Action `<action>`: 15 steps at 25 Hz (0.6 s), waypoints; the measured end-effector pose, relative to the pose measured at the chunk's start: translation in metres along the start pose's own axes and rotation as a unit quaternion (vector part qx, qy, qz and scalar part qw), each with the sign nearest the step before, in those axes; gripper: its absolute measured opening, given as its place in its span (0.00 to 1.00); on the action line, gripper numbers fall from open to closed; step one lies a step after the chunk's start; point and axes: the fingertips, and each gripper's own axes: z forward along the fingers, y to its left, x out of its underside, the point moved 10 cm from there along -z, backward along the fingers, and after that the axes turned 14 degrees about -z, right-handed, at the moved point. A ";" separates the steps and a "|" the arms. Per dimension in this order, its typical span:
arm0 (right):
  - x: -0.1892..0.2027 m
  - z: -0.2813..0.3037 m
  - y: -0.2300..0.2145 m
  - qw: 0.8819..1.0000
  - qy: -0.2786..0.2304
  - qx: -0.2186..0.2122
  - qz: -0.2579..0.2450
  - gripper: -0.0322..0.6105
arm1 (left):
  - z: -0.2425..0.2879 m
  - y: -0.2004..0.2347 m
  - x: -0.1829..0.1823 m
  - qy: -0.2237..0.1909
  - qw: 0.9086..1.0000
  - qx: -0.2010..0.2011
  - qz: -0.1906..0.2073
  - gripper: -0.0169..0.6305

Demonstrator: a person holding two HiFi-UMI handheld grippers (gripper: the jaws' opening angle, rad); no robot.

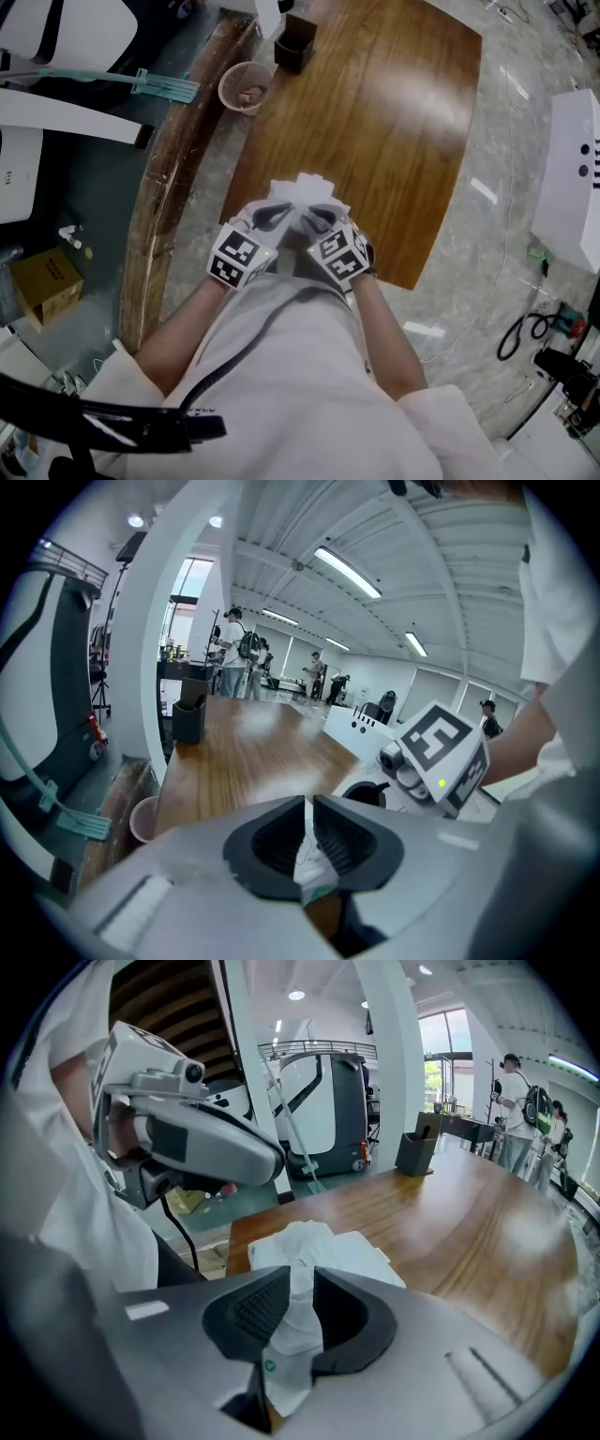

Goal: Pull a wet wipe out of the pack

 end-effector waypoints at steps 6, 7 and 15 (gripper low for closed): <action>-0.001 -0.001 -0.004 1.000 0.008 -0.002 -0.001 0.18 | 0.022 0.000 0.020 0.050 0.998 -0.029 0.028 0.27; 0.000 -0.002 -0.005 1.000 0.009 -0.002 0.000 0.18 | 0.027 0.000 0.022 0.055 0.997 -0.032 0.031 0.28; 0.006 -0.005 -0.005 1.000 0.007 -0.003 0.003 0.18 | 0.044 0.012 0.037 0.069 0.995 -0.073 0.014 0.12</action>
